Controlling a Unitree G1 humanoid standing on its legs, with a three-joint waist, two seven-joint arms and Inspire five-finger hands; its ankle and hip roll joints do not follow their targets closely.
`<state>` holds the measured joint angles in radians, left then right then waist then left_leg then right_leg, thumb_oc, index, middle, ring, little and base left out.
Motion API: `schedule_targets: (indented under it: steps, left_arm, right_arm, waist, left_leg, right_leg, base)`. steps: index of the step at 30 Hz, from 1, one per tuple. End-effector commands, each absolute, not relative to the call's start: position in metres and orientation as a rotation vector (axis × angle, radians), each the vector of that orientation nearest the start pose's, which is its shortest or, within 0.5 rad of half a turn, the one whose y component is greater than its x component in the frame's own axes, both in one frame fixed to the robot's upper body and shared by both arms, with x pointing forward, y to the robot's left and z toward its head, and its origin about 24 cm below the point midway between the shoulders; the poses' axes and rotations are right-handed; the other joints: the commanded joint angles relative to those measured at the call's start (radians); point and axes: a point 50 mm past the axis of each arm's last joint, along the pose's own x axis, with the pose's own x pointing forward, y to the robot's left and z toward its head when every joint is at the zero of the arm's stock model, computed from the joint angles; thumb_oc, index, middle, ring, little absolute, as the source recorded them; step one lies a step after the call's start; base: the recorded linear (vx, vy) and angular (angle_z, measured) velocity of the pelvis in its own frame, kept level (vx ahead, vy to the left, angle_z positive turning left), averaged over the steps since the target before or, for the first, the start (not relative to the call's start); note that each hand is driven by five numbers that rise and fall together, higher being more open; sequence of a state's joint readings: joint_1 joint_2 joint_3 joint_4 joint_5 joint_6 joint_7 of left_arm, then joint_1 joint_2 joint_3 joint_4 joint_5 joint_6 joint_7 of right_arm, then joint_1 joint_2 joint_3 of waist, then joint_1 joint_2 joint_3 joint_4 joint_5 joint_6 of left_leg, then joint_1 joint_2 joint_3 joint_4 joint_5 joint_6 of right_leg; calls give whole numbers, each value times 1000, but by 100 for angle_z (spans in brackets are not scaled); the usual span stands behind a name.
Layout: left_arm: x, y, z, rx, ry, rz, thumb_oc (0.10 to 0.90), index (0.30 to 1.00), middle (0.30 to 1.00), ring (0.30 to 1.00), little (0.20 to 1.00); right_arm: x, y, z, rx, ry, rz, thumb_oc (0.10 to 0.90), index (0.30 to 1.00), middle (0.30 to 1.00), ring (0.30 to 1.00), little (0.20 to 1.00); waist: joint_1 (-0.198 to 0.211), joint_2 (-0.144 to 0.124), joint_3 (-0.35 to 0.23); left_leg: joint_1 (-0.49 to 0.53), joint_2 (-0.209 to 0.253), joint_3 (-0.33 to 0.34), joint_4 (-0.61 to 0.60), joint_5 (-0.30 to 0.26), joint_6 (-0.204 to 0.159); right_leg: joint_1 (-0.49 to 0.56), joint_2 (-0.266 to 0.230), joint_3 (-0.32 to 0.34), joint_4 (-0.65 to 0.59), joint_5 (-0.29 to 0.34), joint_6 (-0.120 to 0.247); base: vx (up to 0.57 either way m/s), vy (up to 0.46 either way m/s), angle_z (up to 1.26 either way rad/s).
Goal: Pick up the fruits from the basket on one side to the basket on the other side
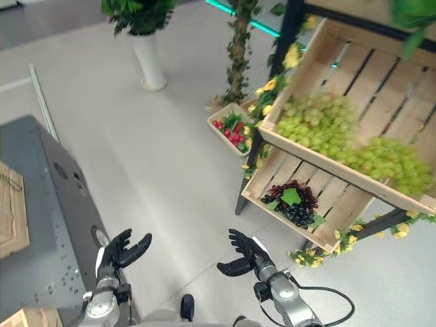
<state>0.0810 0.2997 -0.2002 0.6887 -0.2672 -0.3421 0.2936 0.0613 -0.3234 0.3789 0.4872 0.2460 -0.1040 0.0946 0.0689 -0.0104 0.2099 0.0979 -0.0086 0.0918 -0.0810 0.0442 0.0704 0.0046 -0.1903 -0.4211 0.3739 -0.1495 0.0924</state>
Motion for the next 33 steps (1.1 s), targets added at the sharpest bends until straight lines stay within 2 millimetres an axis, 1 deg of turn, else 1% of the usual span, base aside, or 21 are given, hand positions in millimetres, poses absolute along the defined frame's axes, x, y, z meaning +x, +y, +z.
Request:
schedule_targets:
  steps: [1, 3, 5, 6, 8, 9, 10, 12, 13, 14, 15, 16, 17, 18, 19, 21, 22, 24, 25, 28, 33]
  left_arm:
    - [209, 229, -53, 205, 246, 226, 800, 900, 900, 900, 900]
    - [211, 228, -53, 218, 246, 200, 800, 900, 900, 900, 900]
    - [213, 228, -53, 221, 244, 183, 800, 900, 900, 900, 900]
    - [213, 228, -53, 220, 243, 183, 800, 900, 900, 900, 900]
    - [214, 224, -51, 215, 235, 148, 800, 900, 900, 900, 900]
    - [215, 224, -51, 216, 235, 144, 800, 900, 900, 900, 900]
    - [216, 220, -51, 222, 242, 132, 800, 900, 900, 900, 900]
    - [215, 219, -54, 217, 258, 151, 800, 900, 900, 900, 900]
    - [210, 222, -59, 182, 287, 190, 800, 900, 900, 900, 900]
    - [209, 223, -59, 173, 290, 198, 800, 900, 900, 900, 900]
    - [203, 227, -62, 130, 304, 239, 800, 900, 900, 900, 900]
    - [202, 227, -62, 130, 304, 239, 800, 900, 900, 900, 900]
    - [196, 227, -66, 89, 317, 271, 800, 900, 900, 900, 900]
    - [195, 226, -67, 83, 319, 275, 800, 900, 900, 900, 900]
    - [192, 224, -69, 63, 323, 287, 800, 900, 900, 900, 900]
    - [195, 221, -67, 59, 314, 277, 800, 900, 900, 900, 900]
    - [198, 216, -67, 56, 311, 259, 800, 900, 900, 900, 900]
    - [202, 213, -66, 53, 310, 249, 800, 900, 900, 900, 900]
    - [207, 208, -63, 47, 297, 236, 800, 900, 900, 900, 900]
    - [207, 203, -62, 47, 277, 250, 800, 900, 900, 900, 900]
    - [208, 203, -63, 53, 271, 256, 800, 900, 900, 900, 900]
  right_arm:
    - [221, -144, -46, -74, 326, 318, 800, 900, 900, 900, 900]
    - [222, -143, -46, -60, 326, 309, 800, 900, 900, 900, 900]
    - [221, -144, -51, -55, 338, 300, 800, 900, 900, 900, 900]
    - [221, -144, -51, -55, 339, 299, 800, 900, 900, 900, 900]
    - [220, -149, -53, -49, 349, 264, 800, 900, 900, 900, 900]
    - [220, -149, -53, -48, 350, 261, 800, 900, 900, 900, 900]
    - [221, -152, -53, -50, 359, 253, 800, 900, 900, 900, 900]
    - [221, -153, -53, -53, 368, 260, 800, 900, 900, 900, 900]
    - [221, -155, -52, -50, 378, 263, 800, 900, 900, 900, 900]
    - [220, -157, -52, -50, 379, 263, 800, 900, 900, 900, 900]
    - [219, -160, -51, -49, 385, 268, 800, 900, 900, 900, 900]
    - [219, -160, -51, -49, 385, 268, 800, 900, 900, 900, 900]
    - [220, -161, -51, -53, 389, 277, 800, 900, 900, 900, 900]
    - [219, -161, -52, -54, 391, 277, 800, 900, 900, 900, 900]
    - [217, -160, -53, -60, 397, 281, 800, 900, 900, 900, 900]
    - [215, -163, -54, -65, 394, 270, 800, 900, 900, 900, 900]
    - [215, -167, -54, -73, 389, 243, 800, 900, 900, 900, 900]
    - [216, -170, -55, -73, 391, 217, 800, 900, 900, 900, 900]
    - [217, -173, -55, -59, 395, 183, 800, 900, 900, 900, 900]
    - [215, -176, -59, -34, 413, 152, 800, 900, 900, 900, 900]
    - [207, -178, -72, -2, 471, 104, 800, 900, 900, 900, 900]
  waist:
    - [-14, -1, -15]
    - [-27, -3, -20]
    - [-34, -7, -37]
    - [-35, -7, -38]
    - [-57, -19, -39]
    - [-57, -21, -39]
    - [-56, -36, -35]
    - [-48, -45, -32]
    - [-40, -58, -29]
    - [-37, -60, -27]
    - [-30, -64, -18]
    - [-31, -64, -19]
    - [-31, -64, -16]
    - [-32, -64, -17]
    - [-36, -61, -20]
    - [-43, -59, -23]
    - [-58, -58, -25]
    - [-69, -61, -28]
    - [-82, -74, -34]
    - [-100, -80, -46]
    - [-126, -61, -80]
  left_leg:
    - [25, -34, -69, 58, -124, -12]
    - [14, -38, -100, 83, -133, -1]
    - [-8, -43, -140, 139, -158, 19]
    - [-9, -42, -143, 143, -161, 20]
    - [-45, -21, -181, 237, -193, 11]
    - [-49, -20, -184, 244, -195, 9]
    - [-70, -5, -191, 280, -205, -5]
    - [-81, 16, -180, 291, -204, -21]
    - [-112, 43, -168, 309, -192, -49]
    - [-122, 51, -168, 314, -177, -58]
    - [-150, 82, -172, 309, -101, -90]
    - [-149, 82, -172, 308, -100, -90]
    - [-155, 107, -160, 251, -46, -102]
    - [-156, 111, -160, 232, -29, -105]
    - [-156, 130, -150, 136, 37, -118]
    - [-168, 134, -123, 86, 72, -128]
    - [-176, 145, -57, 96, 70, -131]
    - [-169, 143, -23, 126, 47, -127]
    - [-155, 113, -6, 233, -23, -107]
    - [-117, 79, 6, 411, -99, -74]
    - [-19, 78, 13, 375, -117, -77]
  right_leg:
    - [-50, 61, 137, 95, 115, -24]
    - [-39, 69, 203, 62, 108, -34]
    - [-3, 36, 286, -1, 137, -32]
    - [-1, 35, 293, -7, 139, -31]
    - [57, 71, 437, -132, 85, -29]
    - [61, 76, 442, -135, 75, -30]
    - [91, 96, 447, -171, 21, -41]
    - [104, 96, 419, -193, 13, -50]
    - [121, 103, 397, -240, 21, -65]
    - [127, 104, 388, -253, 25, -69]
    - [147, 122, 369, -301, 41, -84]
    - [147, 122, 368, -302, 41, -84]
    - [151, 140, 352, -339, 54, -99]
    - [152, 144, 349, -344, 55, -102]
    - [156, 163, 332, -372, 62, -112]
    - [155, 173, 317, -385, 66, -115]
    - [143, 178, 292, -384, 63, -121]
    - [133, 173, 278, -376, 60, -124]
    - [117, 160, 279, -360, 62, -126]
    - [97, 166, 312, -350, 73, -130]
    - [90, 187, 325, -351, 78, -129]
  base:
    - [-62, -54, 27]
    - [-15, -120, 45]
    - [29, -216, 62]
    - [10, -289, 51]
    - [-29, -392, 43]
    - [-91, -492, 60]
    - [-101, -406, 84]
    - [-157, -480, 55]
    - [-171, -429, -5]
    - [-264, -635, -14]
    - [-147, -346, -5]
    - [-243, -539, -7]
    - [-136, -283, 0]
    - [-231, -459, 4]
    - [-142, -245, 10]
    - [-215, -250, 21]
    - [-237, -204, 35]
    - [-223, -112, 56]
    - [-208, -49, 48]
    - [-200, 2, 27]
    - [-120, 92, 17]
